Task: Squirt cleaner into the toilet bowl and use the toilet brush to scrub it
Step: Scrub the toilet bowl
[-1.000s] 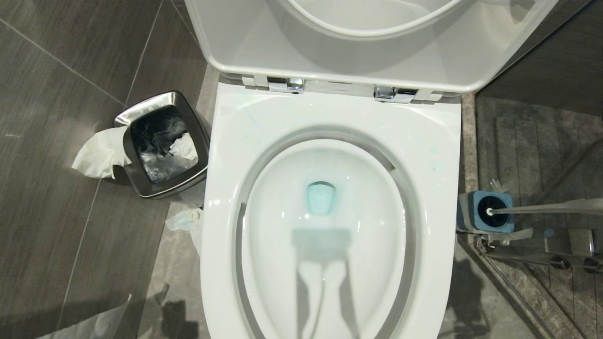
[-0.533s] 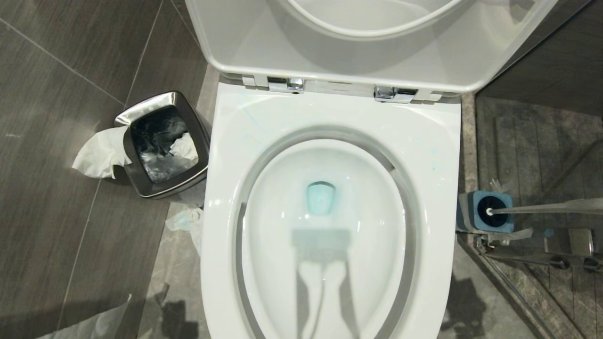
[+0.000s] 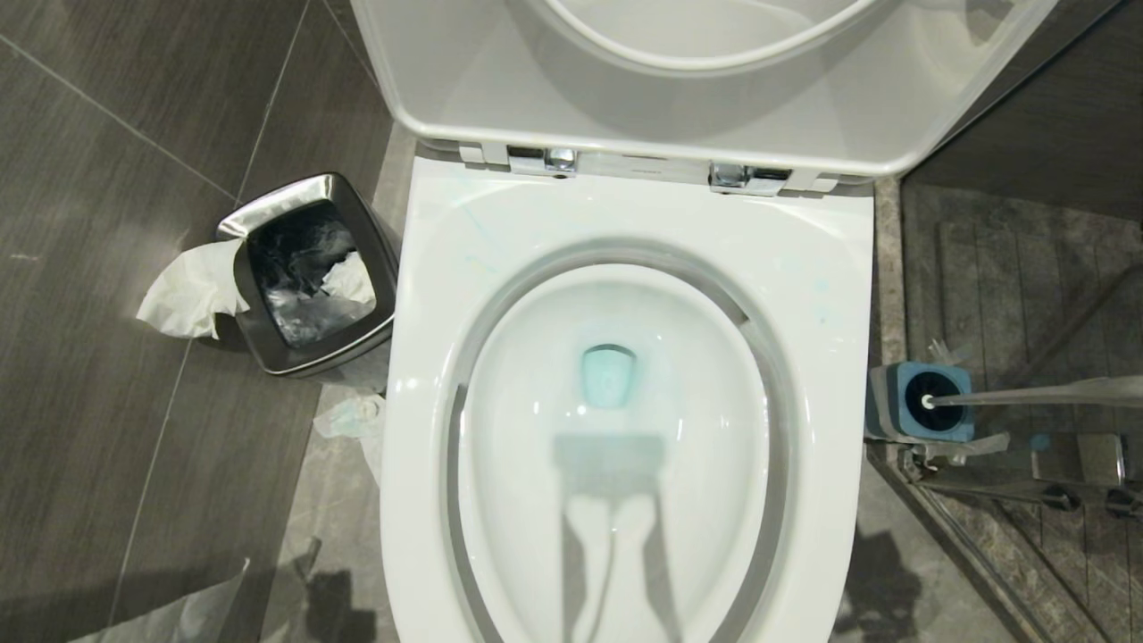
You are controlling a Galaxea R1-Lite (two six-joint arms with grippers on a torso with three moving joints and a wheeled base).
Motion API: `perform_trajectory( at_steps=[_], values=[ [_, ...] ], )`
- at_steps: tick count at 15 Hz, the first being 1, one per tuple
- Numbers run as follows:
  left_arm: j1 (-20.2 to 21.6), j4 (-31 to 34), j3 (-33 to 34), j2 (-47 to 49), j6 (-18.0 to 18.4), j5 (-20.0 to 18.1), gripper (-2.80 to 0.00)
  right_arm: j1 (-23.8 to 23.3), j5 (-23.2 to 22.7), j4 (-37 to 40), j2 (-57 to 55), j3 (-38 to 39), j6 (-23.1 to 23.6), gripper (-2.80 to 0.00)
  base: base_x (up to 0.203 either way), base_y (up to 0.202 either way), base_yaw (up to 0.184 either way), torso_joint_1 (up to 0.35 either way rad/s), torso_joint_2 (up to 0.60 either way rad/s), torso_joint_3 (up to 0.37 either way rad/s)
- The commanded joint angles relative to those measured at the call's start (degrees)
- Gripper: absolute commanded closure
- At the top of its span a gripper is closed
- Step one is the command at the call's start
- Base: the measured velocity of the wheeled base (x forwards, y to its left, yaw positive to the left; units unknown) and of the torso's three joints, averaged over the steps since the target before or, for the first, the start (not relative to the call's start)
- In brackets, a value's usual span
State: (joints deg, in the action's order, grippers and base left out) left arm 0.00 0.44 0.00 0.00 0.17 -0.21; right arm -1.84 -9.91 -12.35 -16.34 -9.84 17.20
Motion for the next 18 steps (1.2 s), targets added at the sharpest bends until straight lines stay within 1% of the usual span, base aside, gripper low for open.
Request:
perform_trajectory(
  at_steps=[1,2,4,5,6,8,9,10,11,13,16,18],
  values=[
    [0.00,0.00,0.18,0.00,0.01,-0.01,0.00,1.50,0.10,-0.20,1.63,2.15,0.53,0.00,0.000,0.000,0.000,0.000,0.00,0.000],
    [0.00,0.00,0.18,0.00,0.01,0.03,0.00,2.76,0.27,-0.92,2.71,3.68,1.03,0.00,0.000,0.000,0.000,0.000,0.00,0.000],
    [0.00,0.00,0.18,0.00,0.01,0.03,0.00,3.23,0.32,-2.67,7.33,7.23,1.30,0.00,0.000,0.000,0.000,0.000,0.00,0.000],
    [0.00,0.00,0.18,0.00,0.01,0.03,0.00,2.86,0.33,-1.78,10.31,8.53,1.09,0.00,0.000,0.000,0.000,0.000,0.00,0.000],
    [0.00,0.00,0.18,0.00,0.01,-0.03,0.00,2.54,0.34,2.25,12.91,9.17,0.70,0.00,0.000,0.000,0.000,0.000,0.00,0.000],
    [0.00,0.00,0.18,0.00,0.01,0.03,0.00,2.31,0.75,9.92,15.46,8.17,-2.58,0.00,0.000,0.000,0.000,0.000,0.00,0.000],
    [0.00,0.00,0.18,0.00,0.01,0.03,0.00,2.29,2.33,14.31,16.23,7.06,-5.18,0.00,0.000,0.000,0.000,0.000,0.00,0.000],
    [0.00,0.00,0.18,0.00,0.01,0.01,0.00,2.29,5.38,15.75,16.31,6.67,-8.32,0.00,0.000,0.000,0.000,0.000,0.00,0.000],
    [0.00,0.00,0.18,0.00,0.01,0.00,0.00,2.28,6.88,16.20,16.34,6.93,-9.34,0.00,0.000,0.000,0.000,0.000,0.00,0.000],
    [0.00,0.00,0.18,0.00,0.01,0.03,0.00,2.28,7.78,15.79,16.34,8.34,-12.17,0.00,0.000,0.000,0.000,0.000,0.00,0.000],
    [0.00,0.00,0.18,0.00,0.01,-0.05,0.00,2.28,7.80,16.06,16.34,8.17,-12.63,0.00,0.000,0.000,0.000,0.000,0.00,0.000],
    [0.00,0.00,0.18,0.00,0.01,0.03,0.00,2.28,8.25,16.05,16.34,8.26,-14.82,0.00,0.000,0.000,0.000,0.000,0.00,0.000]
  ],
)
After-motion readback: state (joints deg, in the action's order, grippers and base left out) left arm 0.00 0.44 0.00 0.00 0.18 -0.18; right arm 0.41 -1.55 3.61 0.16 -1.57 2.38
